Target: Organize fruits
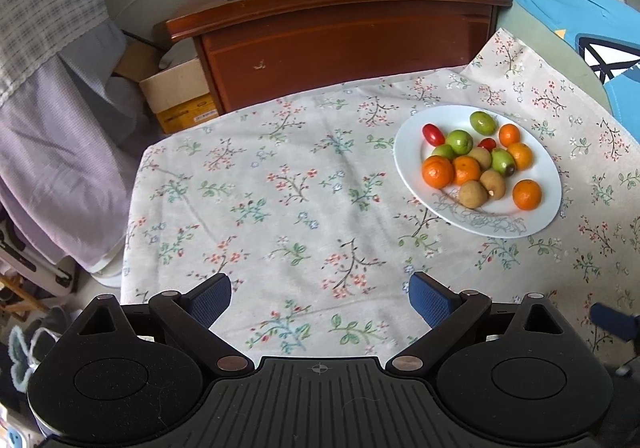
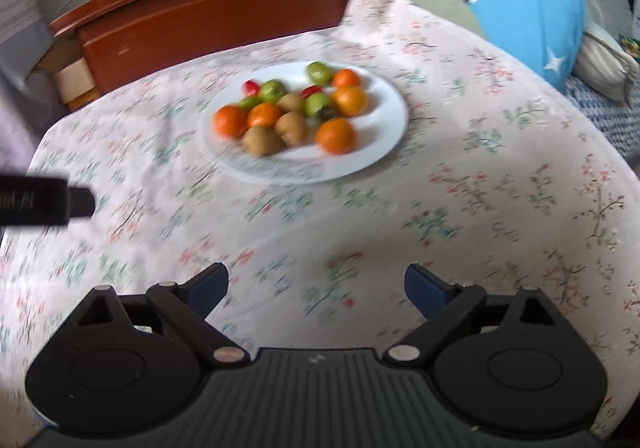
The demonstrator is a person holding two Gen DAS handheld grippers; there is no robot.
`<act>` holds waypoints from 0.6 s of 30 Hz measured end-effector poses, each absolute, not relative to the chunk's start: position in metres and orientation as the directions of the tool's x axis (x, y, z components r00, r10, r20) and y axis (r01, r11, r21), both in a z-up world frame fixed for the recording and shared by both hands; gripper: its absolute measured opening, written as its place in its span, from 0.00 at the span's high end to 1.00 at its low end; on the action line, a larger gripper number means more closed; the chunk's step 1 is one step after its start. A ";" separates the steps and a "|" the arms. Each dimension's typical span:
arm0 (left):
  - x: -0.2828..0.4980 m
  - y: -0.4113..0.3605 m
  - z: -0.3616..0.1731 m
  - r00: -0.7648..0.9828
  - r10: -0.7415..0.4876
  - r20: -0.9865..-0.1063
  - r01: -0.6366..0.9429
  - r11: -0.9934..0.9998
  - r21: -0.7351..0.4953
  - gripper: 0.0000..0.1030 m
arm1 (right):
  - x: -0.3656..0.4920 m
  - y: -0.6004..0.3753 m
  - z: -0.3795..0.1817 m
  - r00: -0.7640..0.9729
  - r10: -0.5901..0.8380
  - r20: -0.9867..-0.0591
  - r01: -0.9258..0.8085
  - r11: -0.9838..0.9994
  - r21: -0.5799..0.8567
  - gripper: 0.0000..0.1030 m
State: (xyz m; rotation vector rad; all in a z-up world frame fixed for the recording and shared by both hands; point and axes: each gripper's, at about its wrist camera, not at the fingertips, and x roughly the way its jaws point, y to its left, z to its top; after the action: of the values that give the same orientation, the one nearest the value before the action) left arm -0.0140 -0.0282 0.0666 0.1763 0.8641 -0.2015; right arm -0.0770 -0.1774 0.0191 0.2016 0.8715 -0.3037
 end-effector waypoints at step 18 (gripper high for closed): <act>-0.021 0.010 0.059 0.617 -0.096 -0.781 0.188 0.982 0.028 0.06 | -0.062 -0.122 -0.012 0.665 -0.193 -0.721 0.255 0.967 -0.023 0.01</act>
State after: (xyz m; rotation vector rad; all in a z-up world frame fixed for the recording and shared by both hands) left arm -0.0213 0.0103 0.0592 0.1105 0.8920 -0.1634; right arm -0.0624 -0.1216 -0.0124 0.0825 0.8042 -0.2531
